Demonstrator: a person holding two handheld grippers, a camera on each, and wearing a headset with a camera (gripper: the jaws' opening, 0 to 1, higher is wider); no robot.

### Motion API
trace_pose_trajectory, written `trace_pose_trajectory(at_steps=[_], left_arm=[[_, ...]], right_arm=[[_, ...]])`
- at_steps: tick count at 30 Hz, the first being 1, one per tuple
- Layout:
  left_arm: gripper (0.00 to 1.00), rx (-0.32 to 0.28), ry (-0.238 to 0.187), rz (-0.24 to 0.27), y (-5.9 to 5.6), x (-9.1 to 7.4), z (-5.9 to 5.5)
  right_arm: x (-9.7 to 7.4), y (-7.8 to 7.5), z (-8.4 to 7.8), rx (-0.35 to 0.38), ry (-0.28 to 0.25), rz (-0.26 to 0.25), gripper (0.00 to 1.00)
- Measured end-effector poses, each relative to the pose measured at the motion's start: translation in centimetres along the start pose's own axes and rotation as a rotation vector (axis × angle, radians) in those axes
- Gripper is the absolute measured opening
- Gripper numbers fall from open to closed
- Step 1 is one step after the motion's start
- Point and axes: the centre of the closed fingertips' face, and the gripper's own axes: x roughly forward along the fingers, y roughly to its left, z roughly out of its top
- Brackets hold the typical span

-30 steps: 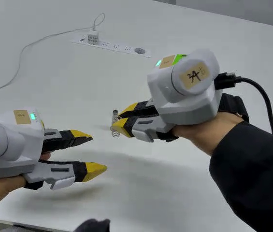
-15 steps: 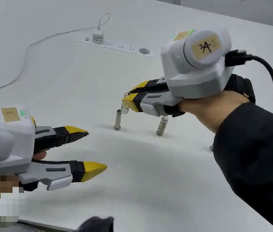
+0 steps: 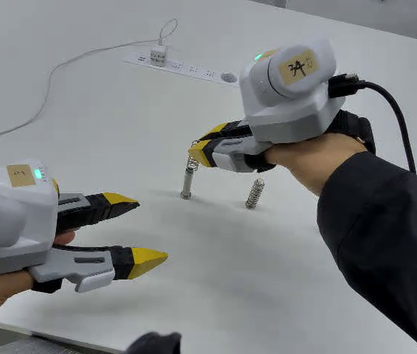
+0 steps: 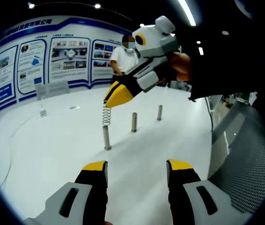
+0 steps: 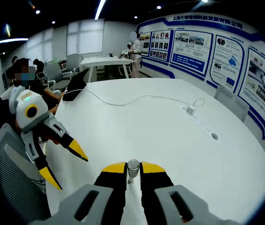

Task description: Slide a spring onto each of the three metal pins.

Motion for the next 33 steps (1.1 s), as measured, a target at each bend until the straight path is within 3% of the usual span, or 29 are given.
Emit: trace_pose_trajectory(at_steps=[33], left_arm=[[0.5,0.005,0.02,-0.013,-0.3,0.2,-0.5]], right_arm=[[3.4,0.6,-4.3,0.018,0.105,0.033,0.12]])
